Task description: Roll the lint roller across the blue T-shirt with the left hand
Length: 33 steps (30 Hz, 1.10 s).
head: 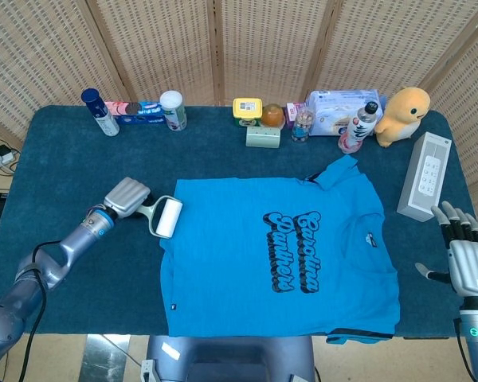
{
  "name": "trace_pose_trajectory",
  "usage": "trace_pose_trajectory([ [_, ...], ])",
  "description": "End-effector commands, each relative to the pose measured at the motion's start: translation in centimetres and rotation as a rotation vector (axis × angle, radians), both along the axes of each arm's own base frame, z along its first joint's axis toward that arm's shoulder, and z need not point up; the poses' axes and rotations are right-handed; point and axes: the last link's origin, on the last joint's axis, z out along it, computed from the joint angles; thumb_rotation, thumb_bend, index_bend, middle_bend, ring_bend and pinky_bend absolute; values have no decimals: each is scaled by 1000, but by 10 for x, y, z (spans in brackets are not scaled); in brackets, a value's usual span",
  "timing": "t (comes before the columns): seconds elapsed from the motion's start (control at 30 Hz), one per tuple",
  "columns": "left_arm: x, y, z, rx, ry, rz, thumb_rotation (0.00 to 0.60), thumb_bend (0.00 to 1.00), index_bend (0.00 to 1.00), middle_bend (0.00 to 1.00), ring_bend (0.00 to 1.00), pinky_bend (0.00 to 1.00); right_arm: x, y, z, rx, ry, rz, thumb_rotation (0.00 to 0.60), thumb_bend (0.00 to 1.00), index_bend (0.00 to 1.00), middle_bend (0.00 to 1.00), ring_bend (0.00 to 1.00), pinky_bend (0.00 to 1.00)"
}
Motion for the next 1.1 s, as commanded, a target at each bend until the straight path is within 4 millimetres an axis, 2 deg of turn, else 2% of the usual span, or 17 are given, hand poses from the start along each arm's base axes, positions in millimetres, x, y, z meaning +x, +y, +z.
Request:
trace_pose_trajectory([
  [0.03, 4, 6, 4, -11, 21, 41, 600, 1000, 973, 921, 767, 910, 0, 0, 0, 1, -5, 0, 600, 0, 73, 0, 0, 0],
  [0.27, 16, 7, 9, -58, 3, 157, 600, 1000, 975, 925, 784, 926, 1, 0, 0, 11, -22, 4, 600, 0, 73, 0, 0, 0],
  [0.5, 46, 14, 26, -63, -61, 198, 600, 1000, 999, 945, 814, 958, 1, 0, 0, 17, -26, 5, 600, 0, 73, 0, 0, 0],
  [0.7, 75, 20, 43, -35, -56, 150, 600, 1000, 1000, 950, 819, 961, 1, 1, 0, 18, -29, 6, 600, 0, 73, 0, 0, 0],
  [0.87, 86, 20, 46, -33, -41, 154, 600, 1000, 1000, 950, 820, 961, 1, 1, 1, 17, -33, 9, 600, 0, 72, 0, 0, 0],
  [1.1, 89, 23, 49, -45, 27, 180, 600, 1000, 1000, 956, 825, 967, 1, 1, 2, 19, -45, 10, 600, 0, 73, 0, 0, 0],
])
